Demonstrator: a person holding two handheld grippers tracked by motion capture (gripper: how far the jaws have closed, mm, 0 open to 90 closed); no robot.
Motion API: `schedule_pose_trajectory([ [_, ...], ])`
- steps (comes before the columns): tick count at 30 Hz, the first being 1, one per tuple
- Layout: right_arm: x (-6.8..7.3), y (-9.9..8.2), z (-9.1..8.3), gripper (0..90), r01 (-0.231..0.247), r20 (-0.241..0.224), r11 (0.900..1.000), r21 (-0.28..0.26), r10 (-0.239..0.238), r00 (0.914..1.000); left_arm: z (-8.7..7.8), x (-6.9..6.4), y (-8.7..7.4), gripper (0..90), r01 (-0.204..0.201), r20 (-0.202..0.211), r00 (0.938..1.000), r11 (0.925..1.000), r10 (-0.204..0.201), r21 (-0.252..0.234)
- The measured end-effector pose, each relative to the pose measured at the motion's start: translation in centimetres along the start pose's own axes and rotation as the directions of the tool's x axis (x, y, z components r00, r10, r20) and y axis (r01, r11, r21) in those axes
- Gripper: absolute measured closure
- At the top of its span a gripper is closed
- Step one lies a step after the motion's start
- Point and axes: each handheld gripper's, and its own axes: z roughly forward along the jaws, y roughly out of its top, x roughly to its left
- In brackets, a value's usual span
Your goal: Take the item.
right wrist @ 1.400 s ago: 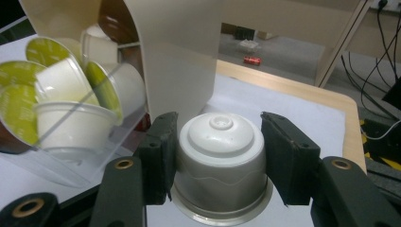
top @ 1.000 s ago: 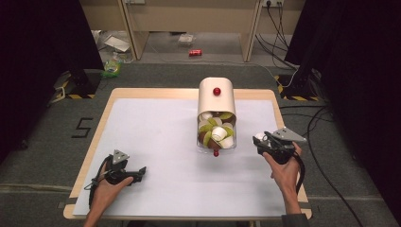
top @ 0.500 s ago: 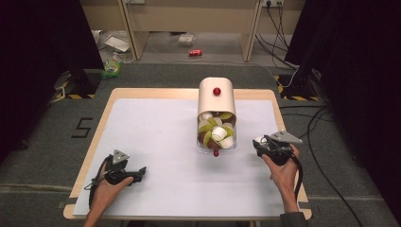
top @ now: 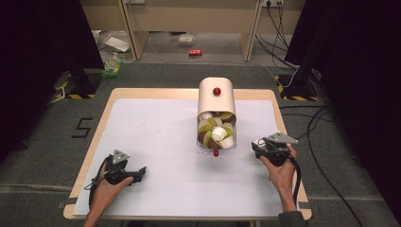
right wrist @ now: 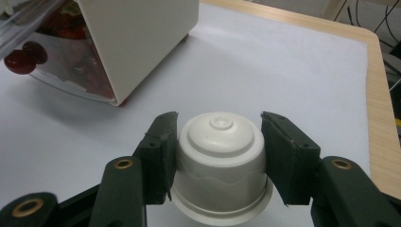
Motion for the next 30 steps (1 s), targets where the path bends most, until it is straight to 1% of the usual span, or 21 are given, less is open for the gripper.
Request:
schedule_pose_trajectory([
  [2,0.0,-0.1,0.1,48.6,-0.003,-0.001,1.0000,0.004,0.003,1.0000,0.0,0.0,0.0,6.4,0.000,0.000,1.0000,1.0000,0.000,0.000],
  [4,0.0,-0.2,0.2,48.5,0.004,-0.002,1.0000,0.009,-0.004,1.0000,0.0,0.0,0.0,6.3,0.000,-0.001,1.0000,1.0000,0.000,0.000],
  [8,-0.1,-0.4,0.5,48.5,-0.001,-0.002,0.9998,0.018,0.001,1.0000,0.0,0.0,0.0,6.3,-0.001,0.000,1.0000,1.0000,0.001,0.001],
  [12,-0.4,-1.0,0.9,48.5,-0.010,0.001,0.9992,0.039,0.010,0.9999,0.0,0.0,0.0,6.3,-0.001,0.000,1.0000,1.0000,0.001,0.001],
  [23,-0.4,-1.1,1.1,48.4,-0.010,0.000,0.9985,0.053,0.010,0.9999,0.0,0.0,0.0,6.4,-0.001,-0.001,1.0000,1.0000,0.001,0.000],
  [28,-0.4,-1.3,1.5,48.3,-0.013,-0.001,0.9975,0.070,0.013,0.9999,0.0,0.0,0.0,6.3,-0.001,-0.001,1.0000,1.0000,0.001,0.001],
  [30,-0.5,-1.4,1.5,48.4,-0.006,-0.003,0.9974,0.072,0.006,1.0000,0.0,0.0,0.0,6.3,-0.001,-0.001,1.0000,1.0000,0.001,0.001],
])
